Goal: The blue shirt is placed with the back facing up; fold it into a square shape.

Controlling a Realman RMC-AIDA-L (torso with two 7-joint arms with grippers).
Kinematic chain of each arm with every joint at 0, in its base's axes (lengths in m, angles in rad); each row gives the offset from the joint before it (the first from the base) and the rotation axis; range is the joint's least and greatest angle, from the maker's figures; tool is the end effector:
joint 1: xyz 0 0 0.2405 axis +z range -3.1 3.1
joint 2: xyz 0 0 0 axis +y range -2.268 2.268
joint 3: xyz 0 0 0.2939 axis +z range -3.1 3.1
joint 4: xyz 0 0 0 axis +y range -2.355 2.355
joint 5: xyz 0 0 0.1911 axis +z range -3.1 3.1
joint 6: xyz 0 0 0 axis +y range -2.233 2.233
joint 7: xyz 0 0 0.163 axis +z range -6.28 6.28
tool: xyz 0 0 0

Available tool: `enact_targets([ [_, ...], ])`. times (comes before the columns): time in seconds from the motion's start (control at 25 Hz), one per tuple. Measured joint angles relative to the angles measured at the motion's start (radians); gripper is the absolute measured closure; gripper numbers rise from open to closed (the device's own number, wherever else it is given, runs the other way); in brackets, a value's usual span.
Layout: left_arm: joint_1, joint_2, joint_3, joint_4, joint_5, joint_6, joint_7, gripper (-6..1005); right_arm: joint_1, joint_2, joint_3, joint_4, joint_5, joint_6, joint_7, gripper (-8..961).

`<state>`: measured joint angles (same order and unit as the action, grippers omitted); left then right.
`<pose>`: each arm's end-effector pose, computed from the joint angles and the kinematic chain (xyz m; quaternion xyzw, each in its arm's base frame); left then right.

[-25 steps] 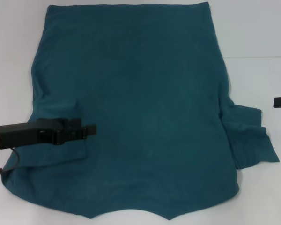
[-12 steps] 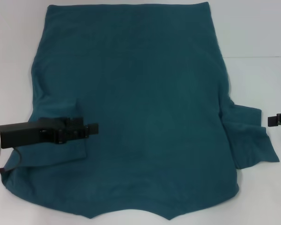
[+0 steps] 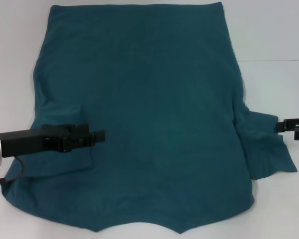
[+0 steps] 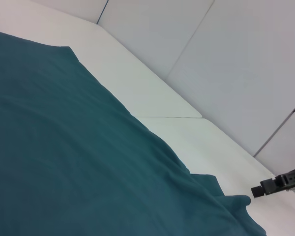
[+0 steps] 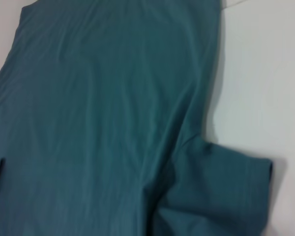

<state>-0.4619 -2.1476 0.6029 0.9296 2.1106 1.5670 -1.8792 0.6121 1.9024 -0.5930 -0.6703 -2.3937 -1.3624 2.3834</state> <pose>-0.2824 0.3348 -0.0139 -0.8704 -0.4053 -0.2352 0.1510 0.3473 0.3865 0.0442 -0.7421 0.6277 0.1101 0.2078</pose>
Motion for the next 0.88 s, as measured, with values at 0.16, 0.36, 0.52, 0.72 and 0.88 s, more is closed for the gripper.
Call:
enact_targets([
  [0.16,0.0,-0.001,0.0,0.0,0.0,-0.004,0.0,277,0.016,-0.002,-0.004,0.037,-0.002,0.006,0.012,74],
  [0.36,0.0,-0.001,0.0,0.0,0.0,-0.004,0.0,276,0.019,-0.004,-0.01,0.041,-0.005,0.014,0.027,73],
  [0.52,0.0,-0.002,0.0,0.0,0.0,-0.004,0.0,276,0.018,0.001,-0.013,0.044,-0.005,0.025,0.025,73],
  [0.72,0.0,-0.002,0.0,0.0,0.0,-0.009,0.0,277,0.018,0.014,-0.015,0.047,-0.005,0.046,0.02,73],
  [0.88,0.0,-0.003,0.0,-0.001,0.0,-0.017,0.0,277,0.018,0.022,-0.019,0.048,-0.006,0.06,0.019,74],
])
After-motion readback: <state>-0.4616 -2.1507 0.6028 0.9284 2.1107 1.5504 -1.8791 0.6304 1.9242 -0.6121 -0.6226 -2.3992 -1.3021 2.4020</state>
